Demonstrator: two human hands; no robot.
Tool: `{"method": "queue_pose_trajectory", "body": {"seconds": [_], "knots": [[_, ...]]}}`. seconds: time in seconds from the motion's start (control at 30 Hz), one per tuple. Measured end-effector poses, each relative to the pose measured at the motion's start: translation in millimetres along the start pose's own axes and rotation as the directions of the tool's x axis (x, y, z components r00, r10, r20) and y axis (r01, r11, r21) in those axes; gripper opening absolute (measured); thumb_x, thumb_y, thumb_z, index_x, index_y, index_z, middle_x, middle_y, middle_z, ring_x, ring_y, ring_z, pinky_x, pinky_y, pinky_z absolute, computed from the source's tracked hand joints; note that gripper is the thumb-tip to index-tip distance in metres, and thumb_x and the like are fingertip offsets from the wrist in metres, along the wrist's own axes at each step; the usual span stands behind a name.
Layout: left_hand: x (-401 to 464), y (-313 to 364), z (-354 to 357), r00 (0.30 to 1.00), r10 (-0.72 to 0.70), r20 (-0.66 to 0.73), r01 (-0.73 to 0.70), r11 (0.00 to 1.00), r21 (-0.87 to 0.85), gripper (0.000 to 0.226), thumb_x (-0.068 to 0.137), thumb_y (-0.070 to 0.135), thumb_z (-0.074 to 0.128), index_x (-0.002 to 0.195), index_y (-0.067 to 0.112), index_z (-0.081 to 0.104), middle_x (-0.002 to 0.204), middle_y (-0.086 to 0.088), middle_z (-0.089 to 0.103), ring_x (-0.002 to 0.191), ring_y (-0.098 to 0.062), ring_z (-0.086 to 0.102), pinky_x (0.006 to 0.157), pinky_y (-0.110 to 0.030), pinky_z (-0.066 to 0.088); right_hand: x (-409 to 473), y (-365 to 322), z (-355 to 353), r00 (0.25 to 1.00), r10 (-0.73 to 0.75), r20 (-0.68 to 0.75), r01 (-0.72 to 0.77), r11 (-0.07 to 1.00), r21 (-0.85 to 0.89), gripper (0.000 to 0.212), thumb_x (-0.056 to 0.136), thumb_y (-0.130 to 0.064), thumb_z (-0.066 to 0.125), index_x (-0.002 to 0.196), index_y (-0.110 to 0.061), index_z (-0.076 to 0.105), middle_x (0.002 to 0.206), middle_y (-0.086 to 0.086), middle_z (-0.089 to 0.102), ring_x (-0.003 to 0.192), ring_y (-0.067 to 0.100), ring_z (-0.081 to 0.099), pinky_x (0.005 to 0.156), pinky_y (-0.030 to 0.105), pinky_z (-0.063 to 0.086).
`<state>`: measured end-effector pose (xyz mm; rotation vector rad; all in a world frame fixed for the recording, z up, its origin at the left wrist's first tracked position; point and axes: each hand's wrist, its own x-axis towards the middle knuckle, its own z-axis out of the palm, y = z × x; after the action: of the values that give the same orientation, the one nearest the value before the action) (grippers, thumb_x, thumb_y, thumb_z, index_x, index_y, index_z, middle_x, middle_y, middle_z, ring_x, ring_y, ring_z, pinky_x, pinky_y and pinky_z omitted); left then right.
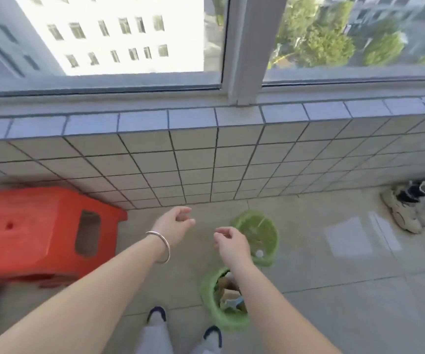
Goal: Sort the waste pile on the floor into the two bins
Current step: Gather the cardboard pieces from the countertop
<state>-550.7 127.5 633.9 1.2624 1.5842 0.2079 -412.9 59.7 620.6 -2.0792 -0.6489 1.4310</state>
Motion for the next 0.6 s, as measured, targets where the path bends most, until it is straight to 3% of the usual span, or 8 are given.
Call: {"method": "queue_pose_trajectory", "body": {"seconds": [0.13, 0.27, 0.37, 0.47, 0.53, 0.6], "knots": [[-74, -31, -79, 0.992, -0.001, -0.127, -0.014, 0.993, -0.116, 0.024, 0.087, 0.020, 0.061, 0.111, 0.024, 0.060, 0.103, 0.005, 0.064, 0.096, -0.011, 0.058, 0.072, -0.016, 0.042, -57, -27, 53, 0.991, -0.071, 0.117, 0.081, 0.993, -0.084, 0.008, 0.087, -0.021, 0.055, 0.093, -0.024, 0.060, 0.104, 0.002, 0.067, 0.100, 0.022, 0.063, 0.087, 0.032, 0.049], [-147, -81, -168, 0.960, -0.024, -0.280, -0.047, 0.969, -0.243, 0.018, 0.087, 0.019, 0.061, 0.102, 0.029, 0.058, 0.100, 0.004, 0.065, 0.097, -0.015, 0.061, 0.091, -0.033, 0.048, -116, -55, 131, 0.953, -0.140, 0.270, 0.190, 0.967, -0.168, 0.009, 0.086, -0.019, 0.055, 0.089, -0.025, 0.061, 0.100, 0.003, 0.067, 0.096, 0.021, 0.063, 0.088, 0.034, 0.050], [-201, -132, -228, 0.903, -0.079, -0.423, -0.081, 0.934, -0.348, 0.019, 0.088, 0.017, 0.060, 0.104, 0.026, 0.059, 0.098, 0.003, 0.064, 0.098, -0.016, 0.061, 0.093, -0.036, 0.047, -166, -70, 202, 0.905, -0.191, 0.381, 0.290, 0.931, -0.223, 0.012, 0.084, -0.018, 0.054, 0.082, -0.028, 0.060, 0.090, 0.000, 0.067, 0.085, 0.019, 0.061, 0.085, 0.037, 0.051], [-254, -191, -277, 0.840, -0.137, -0.526, -0.117, 0.899, -0.422, 0.020, 0.089, 0.016, 0.059, 0.108, 0.023, 0.060, 0.104, -0.001, 0.064, 0.096, -0.016, 0.061, 0.086, -0.034, 0.049, -222, -81, 272, 0.848, -0.228, 0.478, 0.373, 0.898, -0.232, 0.013, 0.085, -0.013, 0.053, 0.082, -0.022, 0.061, 0.074, -0.001, 0.064, 0.064, 0.016, 0.057, 0.058, 0.027, 0.045], [-288, -231, -306, 0.795, -0.199, -0.574, -0.124, 0.871, -0.474, 0.019, 0.089, 0.016, 0.058, 0.106, 0.024, 0.059, 0.103, 0.002, 0.063, 0.093, -0.016, 0.060, 0.082, -0.035, 0.050, -258, -79, 320, 0.822, -0.242, 0.516, 0.415, 0.875, -0.250, 0.016, 0.083, -0.014, 0.052, 0.075, -0.025, 0.060, 0.075, 0.001, 0.065, 0.066, 0.018, 0.058, 0.058, 0.026, 0.045], [-318, -270, -331, 0.751, -0.251, -0.610, -0.120, 0.857, -0.501, 0.021, 0.088, 0.016, 0.058, 0.108, 0.023, 0.061, 0.101, 0.004, 0.063, 0.094, -0.014, 0.060, 0.087, -0.036, 0.050, -291, -71, 365, 0.789, -0.252, 0.561, 0.446, 0.863, -0.238, 0.016, 0.083, -0.015, 0.052, 0.075, -0.025, 0.060, 0.074, -0.001, 0.066, 0.067, 0.017, 0.059, 0.062, 0.026, 0.046]]}}
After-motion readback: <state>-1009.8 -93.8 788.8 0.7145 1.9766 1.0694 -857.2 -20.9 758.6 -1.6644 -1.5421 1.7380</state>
